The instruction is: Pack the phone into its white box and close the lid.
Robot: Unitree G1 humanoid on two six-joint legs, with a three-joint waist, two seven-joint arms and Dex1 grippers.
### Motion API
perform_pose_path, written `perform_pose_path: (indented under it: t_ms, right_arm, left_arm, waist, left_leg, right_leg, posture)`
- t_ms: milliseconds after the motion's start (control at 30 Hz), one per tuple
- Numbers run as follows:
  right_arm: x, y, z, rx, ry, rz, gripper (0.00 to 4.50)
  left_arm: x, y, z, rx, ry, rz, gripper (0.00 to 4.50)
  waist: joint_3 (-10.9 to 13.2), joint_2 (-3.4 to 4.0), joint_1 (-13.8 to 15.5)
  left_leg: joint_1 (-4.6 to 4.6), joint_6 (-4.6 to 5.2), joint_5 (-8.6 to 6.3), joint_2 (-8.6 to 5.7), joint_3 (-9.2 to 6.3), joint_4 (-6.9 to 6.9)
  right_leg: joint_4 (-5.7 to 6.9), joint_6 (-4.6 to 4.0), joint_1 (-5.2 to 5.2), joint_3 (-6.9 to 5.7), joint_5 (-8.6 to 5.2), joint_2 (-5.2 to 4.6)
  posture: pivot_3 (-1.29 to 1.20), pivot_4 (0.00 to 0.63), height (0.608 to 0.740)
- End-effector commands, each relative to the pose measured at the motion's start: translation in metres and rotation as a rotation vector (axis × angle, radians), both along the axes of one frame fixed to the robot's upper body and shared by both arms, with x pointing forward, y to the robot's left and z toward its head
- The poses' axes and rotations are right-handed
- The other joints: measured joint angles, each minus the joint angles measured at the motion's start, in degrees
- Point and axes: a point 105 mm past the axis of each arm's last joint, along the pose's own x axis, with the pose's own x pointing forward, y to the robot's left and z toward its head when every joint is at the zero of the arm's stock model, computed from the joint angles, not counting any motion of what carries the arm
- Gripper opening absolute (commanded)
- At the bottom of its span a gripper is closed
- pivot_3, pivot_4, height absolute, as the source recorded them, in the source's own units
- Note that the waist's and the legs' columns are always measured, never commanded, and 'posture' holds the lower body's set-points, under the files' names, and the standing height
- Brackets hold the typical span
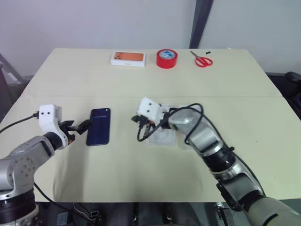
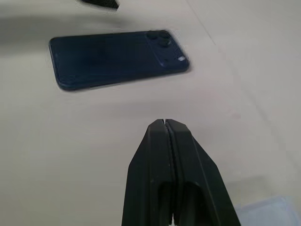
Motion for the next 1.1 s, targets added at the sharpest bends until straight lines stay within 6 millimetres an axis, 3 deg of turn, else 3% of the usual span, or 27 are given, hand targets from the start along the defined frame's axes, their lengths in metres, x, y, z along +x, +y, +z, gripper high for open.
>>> perform_pose_path:
  t_ms: [33, 333, 733, 1100]
  right_arm:
    - [0.005, 0.018, 0.0, -0.04, -0.07, -0.001, 0.01]
    - [0.01, 0.039, -0.021, -0.105, -0.046, -0.024, 0.01]
    - [0.003, 0.048, -0.025, -0.105, -0.06, 0.024, 0.01]
    - [0.003, 0.044, -0.029, -0.113, -0.058, 0.024, 0.01]
  left_arm:
    - [0.004, 0.004, 0.002, -0.069, 0.069, 0.046, 4.48]
    - [0.008, -0.026, -0.028, -0.138, 0.333, -0.064, 4.48]
    - [0.013, -0.092, -0.036, -0.335, 0.323, -0.241, 4.48]
    - [0.012, -0.102, -0.028, -0.495, 0.284, -0.253, 4.48]
  waist:
    - [0.0, -0.02, -0.1]
    - [0.0, -0.02, -0.4]
    - [-0.2, 0.08, 0.3]
    - [-0.2, 0.05, 0.2]
  left_leg:
    - [-0.01, -0.01, 0.0, 0.0, 0.0, 0.02]
    - [0.01, -0.41, 0.23, -0.01, 0.0, 0.01]
    - [0.05, -0.43, 0.23, -0.12, -0.07, 0.02]
    - [0.07, -0.43, 0.23, -0.15, -0.14, 0.02]
  right_leg:
    - [0.0, 0.0, 0.0, 0.0, 0.0, 0.0]
    - [0.06, 0.01, -0.03, 0.0, 0.0, 0.05]
    - [0.03, 0.01, 0.13, -0.01, 0.01, -0.05]
    - [0.01, 0.01, 0.17, -0.04, 0.0, -0.06]
  posture:
    - [0.0, 0.15, 0.725]
    - [0.0, 0.15, 0.725]
    - [0.0, 0.15, 0.725]
    - [0.0, 0.15, 0.725]
